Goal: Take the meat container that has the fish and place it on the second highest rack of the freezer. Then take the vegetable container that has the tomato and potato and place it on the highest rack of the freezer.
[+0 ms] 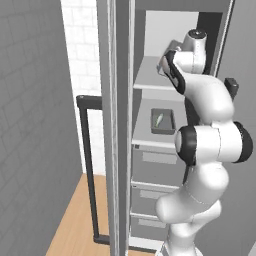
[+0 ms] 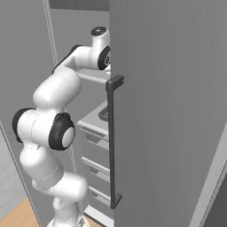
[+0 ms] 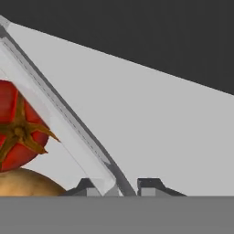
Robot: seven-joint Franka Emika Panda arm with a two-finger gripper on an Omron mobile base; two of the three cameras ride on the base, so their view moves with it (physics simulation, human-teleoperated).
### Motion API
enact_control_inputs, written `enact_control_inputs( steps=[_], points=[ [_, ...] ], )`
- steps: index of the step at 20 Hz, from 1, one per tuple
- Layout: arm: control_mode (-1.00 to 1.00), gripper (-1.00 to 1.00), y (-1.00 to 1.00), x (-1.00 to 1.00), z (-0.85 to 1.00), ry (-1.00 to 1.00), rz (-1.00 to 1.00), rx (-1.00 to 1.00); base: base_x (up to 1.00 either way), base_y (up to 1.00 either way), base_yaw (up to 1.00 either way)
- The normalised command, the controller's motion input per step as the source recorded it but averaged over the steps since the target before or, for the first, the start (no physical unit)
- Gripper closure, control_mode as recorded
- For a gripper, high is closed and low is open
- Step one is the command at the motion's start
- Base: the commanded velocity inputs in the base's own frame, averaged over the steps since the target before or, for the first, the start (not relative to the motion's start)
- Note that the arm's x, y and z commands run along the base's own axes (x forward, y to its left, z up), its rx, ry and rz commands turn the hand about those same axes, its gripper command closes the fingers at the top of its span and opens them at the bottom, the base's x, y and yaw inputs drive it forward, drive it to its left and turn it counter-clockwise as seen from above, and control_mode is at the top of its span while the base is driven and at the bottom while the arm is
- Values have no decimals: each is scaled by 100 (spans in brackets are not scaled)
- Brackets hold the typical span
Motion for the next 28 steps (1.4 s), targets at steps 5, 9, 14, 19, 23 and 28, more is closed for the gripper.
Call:
enact_control_inputs(
  steps=[5, 9, 14, 19, 23, 28],
  points=[
    [-100, -100, 0, -13, -4, -10, 0, -9, 0, 0, 0],
    [-100, -100, 16, -95, -44, -31, 0, -17, 0, 0, 0],
    [-100, -100, 37, -100, -80, -44, 0, -21, 0, 0, 0],
    [-100, -100, 49, -100, -50, -53, 0, -18, 0, 0, 0],
    [-100, -100, 36, -100, -61, -52, 0, -18, 0, 0, 0],
    [-100, -100, 4, -100, -96, -23, 0, -10, 0, 0, 0]
  ],
)
